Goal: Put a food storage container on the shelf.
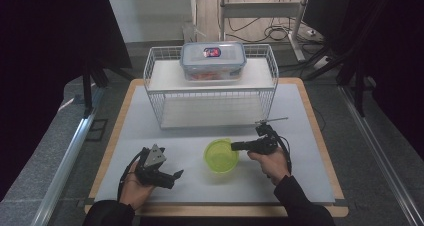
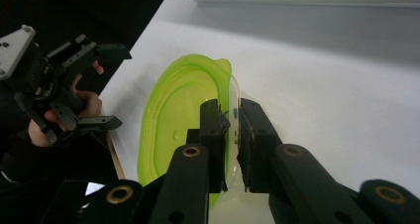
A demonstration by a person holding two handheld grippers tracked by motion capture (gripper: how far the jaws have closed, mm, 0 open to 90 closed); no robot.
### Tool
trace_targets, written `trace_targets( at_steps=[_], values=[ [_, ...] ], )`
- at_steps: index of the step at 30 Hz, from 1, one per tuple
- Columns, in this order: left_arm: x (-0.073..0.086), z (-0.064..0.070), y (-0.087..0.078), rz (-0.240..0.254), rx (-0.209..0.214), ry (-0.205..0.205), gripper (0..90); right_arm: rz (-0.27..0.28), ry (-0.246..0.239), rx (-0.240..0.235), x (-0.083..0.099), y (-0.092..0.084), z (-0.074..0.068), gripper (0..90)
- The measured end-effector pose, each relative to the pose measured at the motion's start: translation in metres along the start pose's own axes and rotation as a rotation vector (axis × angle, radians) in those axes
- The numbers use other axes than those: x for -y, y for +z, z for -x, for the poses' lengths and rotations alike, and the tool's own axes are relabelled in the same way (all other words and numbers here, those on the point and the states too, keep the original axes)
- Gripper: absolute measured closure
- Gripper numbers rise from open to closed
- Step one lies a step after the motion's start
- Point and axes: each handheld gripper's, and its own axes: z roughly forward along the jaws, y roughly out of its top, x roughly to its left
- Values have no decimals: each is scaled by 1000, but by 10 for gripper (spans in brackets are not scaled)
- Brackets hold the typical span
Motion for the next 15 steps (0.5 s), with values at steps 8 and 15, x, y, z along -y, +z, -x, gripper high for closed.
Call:
trace_targets(
  at_steps=[8, 15],
  values=[
    [0, 0, 0, 1, 0, 0, 11, 50, 5, -14, -8, -12, -3, 820],
    [0, 0, -1, 3, -1, 1, 11, 74, -12, -14, -18, -21, -11, 820]
  ],
)
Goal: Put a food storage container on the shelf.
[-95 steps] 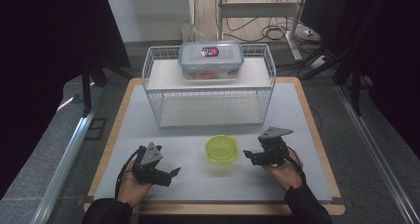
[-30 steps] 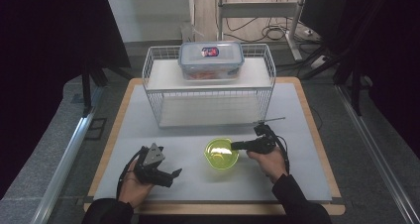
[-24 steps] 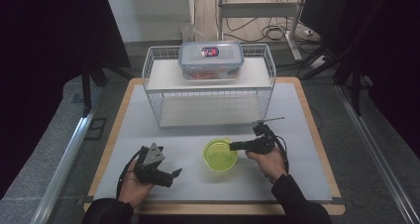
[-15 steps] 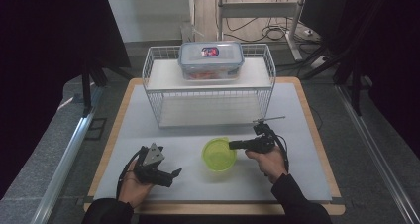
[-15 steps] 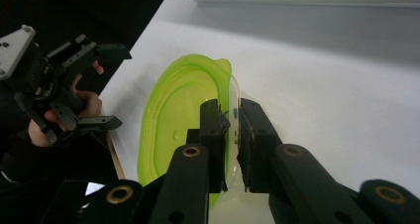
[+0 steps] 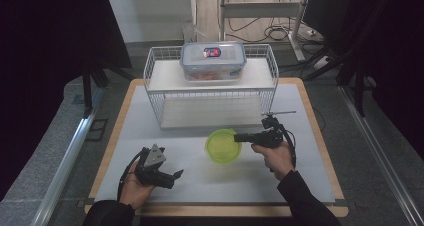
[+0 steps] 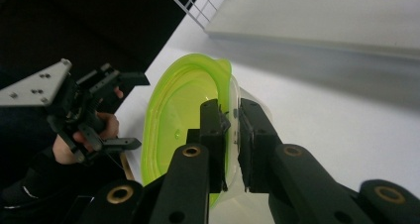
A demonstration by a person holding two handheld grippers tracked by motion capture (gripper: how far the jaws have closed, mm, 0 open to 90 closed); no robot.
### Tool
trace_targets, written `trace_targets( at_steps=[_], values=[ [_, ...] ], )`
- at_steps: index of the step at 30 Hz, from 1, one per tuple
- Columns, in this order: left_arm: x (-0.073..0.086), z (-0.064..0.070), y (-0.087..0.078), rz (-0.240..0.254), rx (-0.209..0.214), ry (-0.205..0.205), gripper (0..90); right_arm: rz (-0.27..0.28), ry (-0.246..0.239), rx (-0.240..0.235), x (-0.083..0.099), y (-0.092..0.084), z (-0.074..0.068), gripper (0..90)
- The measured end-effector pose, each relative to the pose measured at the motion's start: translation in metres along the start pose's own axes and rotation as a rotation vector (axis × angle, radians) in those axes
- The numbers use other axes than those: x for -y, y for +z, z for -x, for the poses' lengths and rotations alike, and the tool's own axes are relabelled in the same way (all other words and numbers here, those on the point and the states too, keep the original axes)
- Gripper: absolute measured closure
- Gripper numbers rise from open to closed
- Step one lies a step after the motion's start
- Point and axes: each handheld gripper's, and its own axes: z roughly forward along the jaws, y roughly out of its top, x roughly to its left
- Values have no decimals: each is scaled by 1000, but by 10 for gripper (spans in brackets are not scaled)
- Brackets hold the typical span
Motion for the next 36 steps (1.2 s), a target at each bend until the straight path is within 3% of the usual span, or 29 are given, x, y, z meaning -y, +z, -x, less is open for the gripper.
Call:
trace_targets(
  at_steps=[19, 36],
  values=[
    [0, 0, 0, 7, 0, -2, 11, 58, -34, -32, -39, -28, -29, 823],
    [0, 0, 0, 5, 0, 3, 11, 95, -22, -91, -71, -47, -51, 828]
  ],
)
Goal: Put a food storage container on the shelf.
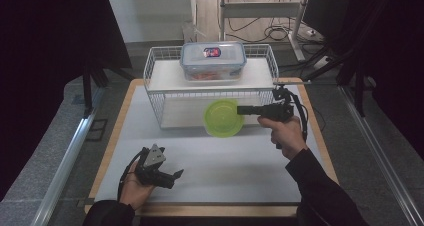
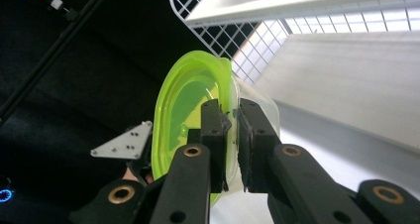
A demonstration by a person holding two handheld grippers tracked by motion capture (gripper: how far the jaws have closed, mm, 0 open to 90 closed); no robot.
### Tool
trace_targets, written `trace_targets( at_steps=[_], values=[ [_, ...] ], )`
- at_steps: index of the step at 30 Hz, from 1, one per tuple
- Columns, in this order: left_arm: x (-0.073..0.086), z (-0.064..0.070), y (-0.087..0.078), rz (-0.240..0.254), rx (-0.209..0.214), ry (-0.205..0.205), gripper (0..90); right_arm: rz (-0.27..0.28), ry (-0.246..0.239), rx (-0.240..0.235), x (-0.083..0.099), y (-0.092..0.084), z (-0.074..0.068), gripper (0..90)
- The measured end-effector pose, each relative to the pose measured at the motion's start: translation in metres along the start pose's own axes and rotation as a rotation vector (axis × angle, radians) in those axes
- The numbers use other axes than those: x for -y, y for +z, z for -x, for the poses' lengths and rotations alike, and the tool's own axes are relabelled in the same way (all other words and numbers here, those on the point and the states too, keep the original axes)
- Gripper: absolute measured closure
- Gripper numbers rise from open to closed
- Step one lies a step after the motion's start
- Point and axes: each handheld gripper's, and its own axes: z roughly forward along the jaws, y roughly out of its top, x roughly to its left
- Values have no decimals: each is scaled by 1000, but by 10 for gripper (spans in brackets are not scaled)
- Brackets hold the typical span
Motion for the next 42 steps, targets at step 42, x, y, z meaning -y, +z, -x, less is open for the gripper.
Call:
trace_targets(
  at_steps=[42],
  values=[
    [0, 0, 1, -2, 12, -4, 11, 146, 10, -55, -81, -17, -37, 839]
  ],
)
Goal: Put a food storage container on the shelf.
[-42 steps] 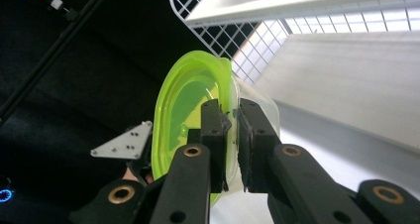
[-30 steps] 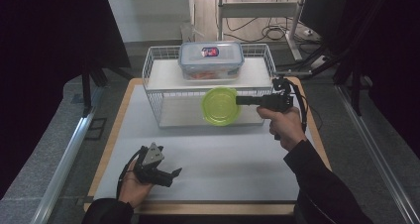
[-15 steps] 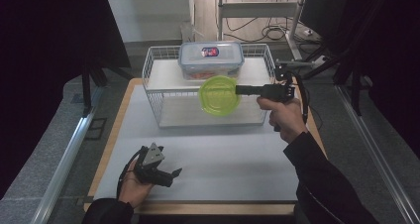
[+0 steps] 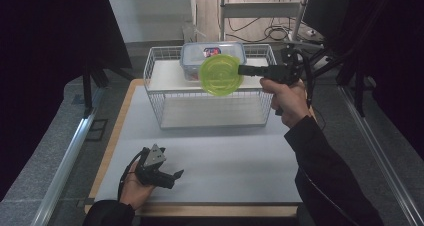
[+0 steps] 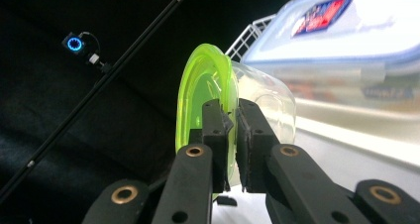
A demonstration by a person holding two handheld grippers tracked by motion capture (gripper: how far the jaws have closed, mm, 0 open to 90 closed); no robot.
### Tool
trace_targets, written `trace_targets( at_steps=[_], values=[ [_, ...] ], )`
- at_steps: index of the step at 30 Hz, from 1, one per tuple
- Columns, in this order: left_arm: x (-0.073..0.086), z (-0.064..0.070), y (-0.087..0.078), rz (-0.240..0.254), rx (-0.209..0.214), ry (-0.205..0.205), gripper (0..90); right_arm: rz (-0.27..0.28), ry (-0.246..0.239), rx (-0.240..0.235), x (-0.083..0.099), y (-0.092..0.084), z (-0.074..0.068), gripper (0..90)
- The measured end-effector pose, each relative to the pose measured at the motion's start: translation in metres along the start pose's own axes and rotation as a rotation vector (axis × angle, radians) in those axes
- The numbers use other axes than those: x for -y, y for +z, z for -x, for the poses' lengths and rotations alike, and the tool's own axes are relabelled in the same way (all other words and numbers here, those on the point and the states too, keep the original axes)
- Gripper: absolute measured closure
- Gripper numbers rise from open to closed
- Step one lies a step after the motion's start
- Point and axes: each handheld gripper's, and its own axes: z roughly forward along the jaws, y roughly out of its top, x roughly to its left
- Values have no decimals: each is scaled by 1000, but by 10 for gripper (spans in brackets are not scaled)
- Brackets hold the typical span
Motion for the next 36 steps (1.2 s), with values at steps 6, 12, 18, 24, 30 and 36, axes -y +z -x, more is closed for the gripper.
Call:
trace_targets(
  at_steps=[6, 12, 18, 24, 30, 36],
  values=[
    [0, 0, 0, -1, 4, -3, 11, 37, 6, 17, -22, 3, -2, 839],
    [0, 0, 0, 2, 8, -6, 11, 66, 28, 42, -41, 13, 4, 839],
    [0, -1, 0, 2, 10, 0, 11, 83, 59, 65, -55, 28, 15, 839],
    [0, 0, -1, 9, 14, -1, 11, 85, 107, 78, -64, 42, 28, 838],
    [0, -1, -1, 11, 19, 0, 11, 96, 145, 88, -72, 52, 36, 832],
    [0, 0, -1, 10, 22, 0, 11, 123, 168, 125, -79, 60, 39, 803]
  ],
)
